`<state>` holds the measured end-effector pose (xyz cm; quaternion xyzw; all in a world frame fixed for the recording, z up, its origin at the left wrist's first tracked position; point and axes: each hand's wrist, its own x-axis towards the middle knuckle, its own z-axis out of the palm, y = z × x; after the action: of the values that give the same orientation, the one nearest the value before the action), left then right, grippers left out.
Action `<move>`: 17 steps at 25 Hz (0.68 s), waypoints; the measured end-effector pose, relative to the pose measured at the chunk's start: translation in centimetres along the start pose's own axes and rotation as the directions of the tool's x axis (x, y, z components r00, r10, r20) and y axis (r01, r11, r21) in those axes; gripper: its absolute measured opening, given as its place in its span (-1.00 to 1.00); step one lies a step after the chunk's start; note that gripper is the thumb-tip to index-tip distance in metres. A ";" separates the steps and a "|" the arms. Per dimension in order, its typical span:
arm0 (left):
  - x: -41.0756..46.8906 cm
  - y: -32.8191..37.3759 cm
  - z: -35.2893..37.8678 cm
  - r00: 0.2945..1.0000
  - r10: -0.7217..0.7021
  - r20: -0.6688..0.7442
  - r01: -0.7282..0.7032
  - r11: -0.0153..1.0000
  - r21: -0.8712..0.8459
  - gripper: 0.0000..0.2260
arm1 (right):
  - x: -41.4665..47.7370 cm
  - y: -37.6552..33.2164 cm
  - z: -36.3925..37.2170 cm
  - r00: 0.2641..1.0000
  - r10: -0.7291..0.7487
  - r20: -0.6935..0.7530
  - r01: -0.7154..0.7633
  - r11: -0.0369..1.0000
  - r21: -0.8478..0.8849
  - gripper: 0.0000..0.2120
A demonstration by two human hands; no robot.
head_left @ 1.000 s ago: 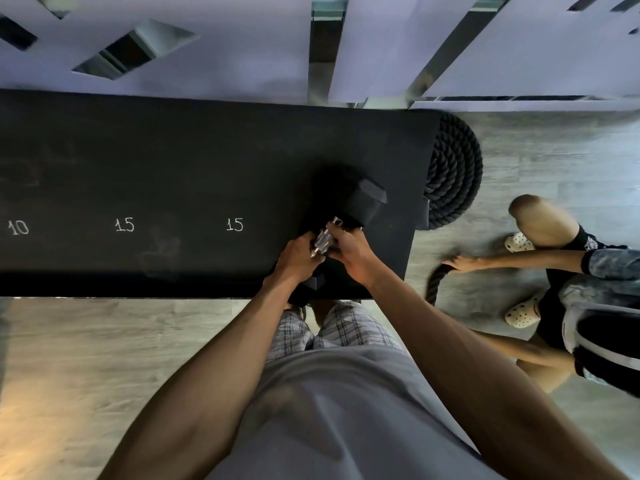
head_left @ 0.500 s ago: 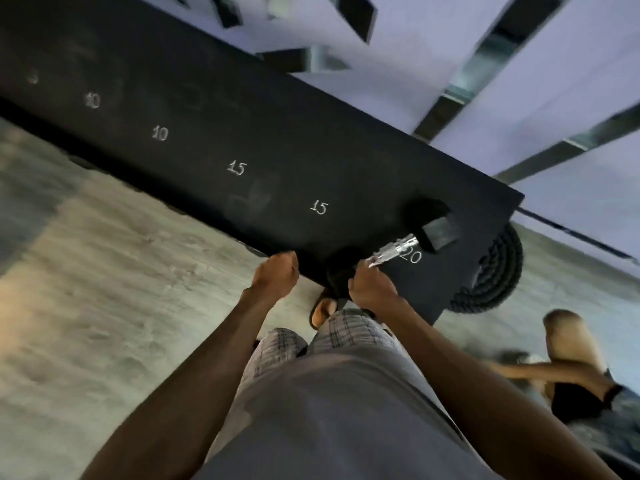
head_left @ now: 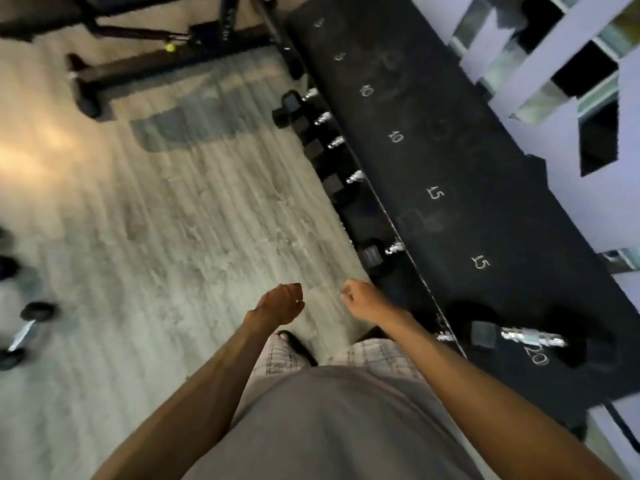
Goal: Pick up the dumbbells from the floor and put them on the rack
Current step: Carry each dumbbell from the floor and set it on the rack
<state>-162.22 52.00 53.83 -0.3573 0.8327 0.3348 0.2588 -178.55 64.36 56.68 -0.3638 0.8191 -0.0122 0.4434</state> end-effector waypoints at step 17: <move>-18.2 -30.9 3.2 0.746 -0.666 -0.010 0.415 0.477 -0.774 -0.77 | 8.0 -37.3 14.9 0.712 -0.342 0.613 0.667 0.603 -0.438 -0.75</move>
<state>-126.76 45.97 52.40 -0.7240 0.4964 0.4762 0.0525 -148.52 36.61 54.63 -0.7051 0.4966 0.2229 0.4545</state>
